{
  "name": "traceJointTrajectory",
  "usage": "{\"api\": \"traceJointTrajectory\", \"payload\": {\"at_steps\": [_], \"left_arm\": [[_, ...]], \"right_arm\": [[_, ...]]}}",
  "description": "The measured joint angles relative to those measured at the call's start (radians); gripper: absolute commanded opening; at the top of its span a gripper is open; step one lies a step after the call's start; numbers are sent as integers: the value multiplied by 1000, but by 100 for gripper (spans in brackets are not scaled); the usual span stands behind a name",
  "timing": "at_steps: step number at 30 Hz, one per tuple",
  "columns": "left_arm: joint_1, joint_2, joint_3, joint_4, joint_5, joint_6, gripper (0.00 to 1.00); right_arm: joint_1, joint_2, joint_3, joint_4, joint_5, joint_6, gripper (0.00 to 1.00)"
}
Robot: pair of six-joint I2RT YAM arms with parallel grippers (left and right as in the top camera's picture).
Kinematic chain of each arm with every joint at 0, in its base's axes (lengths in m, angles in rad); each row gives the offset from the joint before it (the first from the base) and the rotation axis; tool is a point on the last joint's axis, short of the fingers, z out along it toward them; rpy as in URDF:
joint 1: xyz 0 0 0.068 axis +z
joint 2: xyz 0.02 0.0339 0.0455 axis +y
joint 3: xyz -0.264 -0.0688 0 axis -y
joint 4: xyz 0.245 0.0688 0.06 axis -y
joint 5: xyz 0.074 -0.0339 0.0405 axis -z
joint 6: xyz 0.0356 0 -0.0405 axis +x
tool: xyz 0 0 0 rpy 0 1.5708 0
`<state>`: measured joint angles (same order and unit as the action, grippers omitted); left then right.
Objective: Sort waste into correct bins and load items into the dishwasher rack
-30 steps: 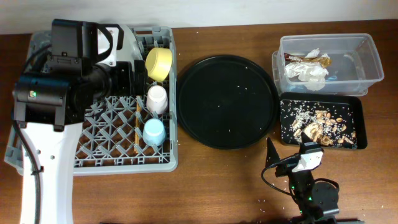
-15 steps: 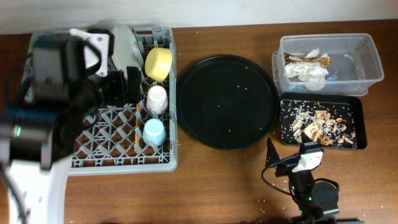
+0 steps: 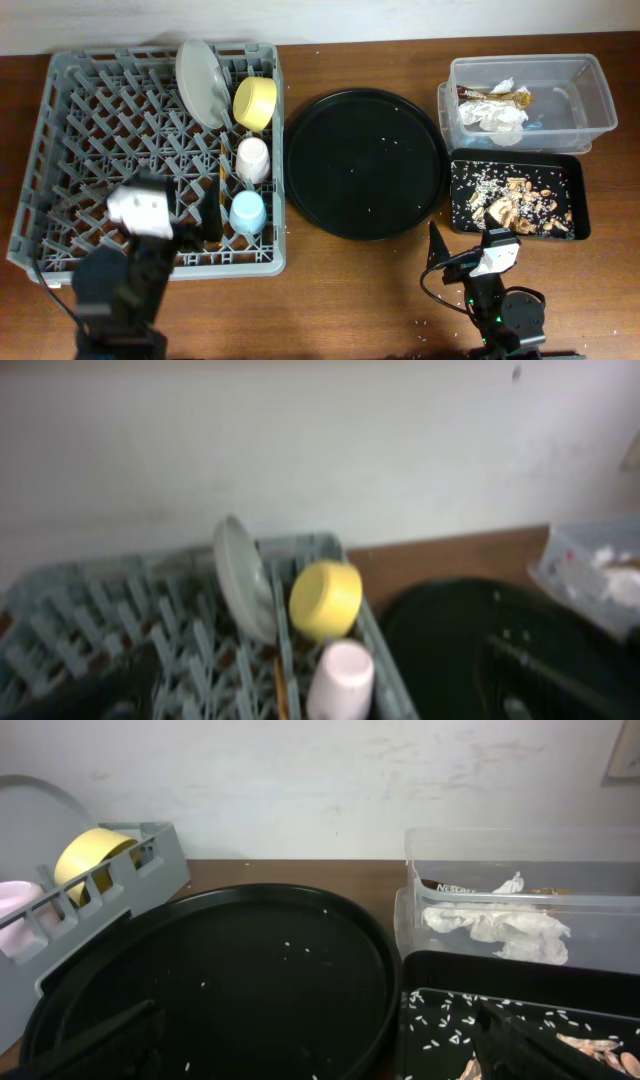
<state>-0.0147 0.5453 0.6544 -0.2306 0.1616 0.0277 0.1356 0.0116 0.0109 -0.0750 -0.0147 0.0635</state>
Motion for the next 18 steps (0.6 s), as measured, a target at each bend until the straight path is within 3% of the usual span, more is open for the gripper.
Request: {"api": "traceJointTrajectory", "payload": {"at_steps": [3, 10, 18], "left_arm": [[21, -135, -175, 130, 0, 6, 99], [31, -431, -453, 198, -23, 42, 100], [31, -523, -587, 235, -31, 131, 99]], "right_arm": [[0, -1, 0, 0, 0, -1, 99], [0, -1, 0, 0, 0, 0, 98], [0, -1, 0, 0, 0, 0, 98]]}}
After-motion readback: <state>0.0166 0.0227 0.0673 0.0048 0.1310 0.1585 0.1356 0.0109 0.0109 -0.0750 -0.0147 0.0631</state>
